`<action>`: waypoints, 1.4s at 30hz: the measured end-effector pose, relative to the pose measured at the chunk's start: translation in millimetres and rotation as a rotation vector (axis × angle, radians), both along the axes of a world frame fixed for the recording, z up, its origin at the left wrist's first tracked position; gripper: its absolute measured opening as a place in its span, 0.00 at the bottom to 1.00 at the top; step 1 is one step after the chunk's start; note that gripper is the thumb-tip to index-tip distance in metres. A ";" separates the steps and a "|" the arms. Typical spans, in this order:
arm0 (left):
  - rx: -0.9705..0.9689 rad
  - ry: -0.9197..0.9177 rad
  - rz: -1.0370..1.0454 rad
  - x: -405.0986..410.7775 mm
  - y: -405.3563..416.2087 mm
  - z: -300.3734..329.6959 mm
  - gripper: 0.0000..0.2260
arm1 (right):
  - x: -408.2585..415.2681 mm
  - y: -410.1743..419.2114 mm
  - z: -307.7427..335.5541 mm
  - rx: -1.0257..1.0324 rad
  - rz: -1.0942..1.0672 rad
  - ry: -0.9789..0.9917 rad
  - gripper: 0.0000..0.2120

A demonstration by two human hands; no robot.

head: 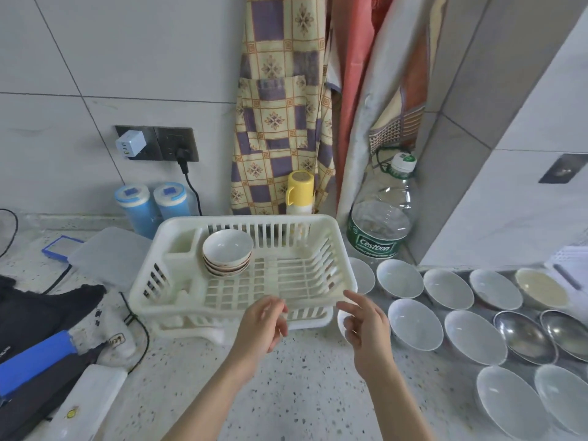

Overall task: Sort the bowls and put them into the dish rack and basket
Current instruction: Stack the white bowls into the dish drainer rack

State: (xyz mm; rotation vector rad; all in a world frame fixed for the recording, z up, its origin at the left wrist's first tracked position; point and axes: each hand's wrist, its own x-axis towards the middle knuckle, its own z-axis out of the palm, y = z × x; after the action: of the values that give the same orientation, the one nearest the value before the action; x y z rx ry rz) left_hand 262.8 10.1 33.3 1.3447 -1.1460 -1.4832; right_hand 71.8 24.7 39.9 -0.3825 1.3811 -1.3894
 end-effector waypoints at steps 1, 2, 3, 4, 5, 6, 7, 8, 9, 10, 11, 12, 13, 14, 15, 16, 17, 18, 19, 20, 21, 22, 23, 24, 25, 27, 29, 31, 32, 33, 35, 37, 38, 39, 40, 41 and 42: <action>0.026 -0.011 -0.042 -9.0 6.1 -4.0 0.11 | -6.0 4.7 -3.2 0.026 -0.025 -0.014 0.06; 0.052 -0.028 -0.079 -17.7 11.5 -7.8 0.10 | -12.0 8.8 -6.0 0.051 -0.046 -0.028 0.05; 0.079 -0.047 -0.111 -26.4 16.8 -11.7 0.10 | -18.9 13.3 -8.9 0.075 -0.063 -0.040 0.05; 0.107 -0.066 -0.138 -34.9 21.7 -15.9 0.10 | -26.1 17.6 -11.8 0.093 -0.076 -0.050 0.06; 0.136 -0.085 -0.159 -43.4 25.9 -19.7 0.10 | -33.0 21.9 -14.6 0.107 -0.090 -0.059 0.06; 0.163 -0.104 -0.170 -51.7 29.8 -23.6 0.10 | -40.2 26.6 -17.7 0.120 -0.107 -0.066 0.07; 0.187 -0.122 -0.176 -60.4 32.6 -27.1 0.09 | -48.0 31.1 -20.8 0.131 -0.123 -0.073 0.07; 0.208 -0.144 -0.177 -69.7 34.2 -30.1 0.09 | -56.3 35.1 -23.7 0.140 -0.135 -0.079 0.08; 0.233 -0.170 -0.174 -79.3 35.1 -33.1 0.08 | -65.1 38.7 -26.7 0.154 -0.140 -0.084 0.08; 0.266 -0.196 -0.168 -89.3 35.1 -36.2 0.08 | -74.1 41.4 -29.8 0.177 -0.136 -0.085 0.09; 0.308 -0.215 -0.160 -99.2 34.3 -39.4 0.08 | -83.1 43.4 -33.1 0.212 -0.122 -0.085 0.11; 0.356 -0.225 -0.148 -109.2 33.3 -42.7 0.08 | -92.3 45.0 -36.5 0.261 -0.094 -0.086 0.13; 0.403 -0.227 -0.130 -119.6 31.9 -46.5 0.08 | -101.5 46.2 -39.8 0.314 -0.052 -0.094 0.15; 0.441 -0.228 -0.109 -129.4 30.6 -50.8 0.08 | -110.6 47.2 -43.6 0.362 -0.001 -0.111 0.16; 0.473 -0.224 -0.085 -138.9 29.9 -55.9 0.08 | -119.1 48.4 -47.8 0.403 0.050 -0.133 0.18; 0.500 -0.211 -0.054 -148.0 29.6 -61.2 0.09 | -127.6 48.9 -51.8 0.436 0.094 -0.154 0.19; 0.522 -0.187 -0.016 -156.4 28.9 -66.9 0.10 | -135.8 48.8 -55.7 0.463 0.125 -0.168 0.20; 0.541 -0.155 0.028 -164.2 28.0 -72.8 0.11 | -143.9 47.6 -59.1 0.486 0.143 -0.170 0.20; 0.557 -0.121 0.078 -171.2 27.0 -78.4 0.11 | -151.2 45.5 -62.4 0.505 0.151 -0.165 0.20; 0.569 -0.083 0.124 -177.3 25.9 -83.1 0.11 | -157.5 42.9 -64.9 0.518 0.153 -0.158 0.20; 0.574 -0.039 0.161 -182.2 24.3 -86.9 0.09 | -163.2 39.6 -66.9 0.526 0.153 -0.148 0.19; 0.573 0.007 0.187 -186.1 22.7 -90.2 0.07 | -167.7 36.6 -68.4 0.530 0.149 -0.132 0.18; 0.567 0.045 0.208 -189.3 21.2 -93.0 0.06 | -171.8 34.1 -69.6 0.531 0.141 -0.111 0.17; 0.554 0.067 0.225 -191.3 19.9 -94.9 0.06 | -175.3 32.0 -70.5 0.526 0.132 -0.092 0.17; 0.539 0.072 0.237 -192.7 19.1 -96.5 0.07 | -178.3 30.5 -71.0 0.516 0.126 -0.078 0.16; 0.507 0.059 0.251 -194.0 18.8 -97.9 0.11 | -182.9 29.0 -72.4 0.499 0.125 -0.064 0.15; 0.494 0.042 0.266 -195.1 21.0 -97.9 0.14 | -186.3 29.9 -75.4 0.494 0.124 -0.066 0.12; 0.489 0.016 0.283 -196.1 25.6 -95.6 0.15 | -187.6 31.3 -78.6 0.494 0.106 -0.073 0.11; 0.489 0.004 0.290 -196.2 29.3 -93.1 0.15 | -187.4 31.6 -79.8 0.492 0.094 -0.070 0.10; 0.489 -0.009 0.290 -195.5 33.8 -89.5 0.15 | -186.9 31.4 -80.9 0.487 0.080 -0.062 0.10; 0.485 -0.041 0.261 -191.1 44.7 -79.1 0.15 | -186.5 30.8 -81.7 0.478 0.045 -0.037 0.09; 0.473 -0.069 0.212 -182.0 55.4 -64.9 0.16 | -185.8 31.8 -80.2 0.478 0.019 -0.008 0.07; 0.461 -0.069 0.187 -176.0 59.5 -56.6 0.16 | -184.2 33.1 -78.1 0.471 0.011 0.000 0.05; 0.448 -0.058 0.163 -169.6 62.7 -47.6 0.17 | -182.2 34.9 -75.1 0.453 0.005 0.003 0.04; 0.434 -0.043 0.145 -163.2 65.0 -38.0 0.17 | -179.1 36.8 -70.8 0.429 -0.004 0.000 0.03; 0.417 -0.030 0.131 -156.3 66.6 -28.4 0.17 | -175.5 38.3 -65.3 0.401 -0.016 -0.003 0.03; 0.398 -0.018 0.121 -149.4 67.0 -18.9 0.17 | -171.1 39.1 -58.3 0.370 -0.031 -0.002 0.04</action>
State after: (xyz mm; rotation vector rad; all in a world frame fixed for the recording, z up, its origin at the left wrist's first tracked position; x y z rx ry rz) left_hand 113.4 77.1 14.4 1.6644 -0.7873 -1.6685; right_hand -99.4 63.7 -18.4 -0.1157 1.6091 -1.1256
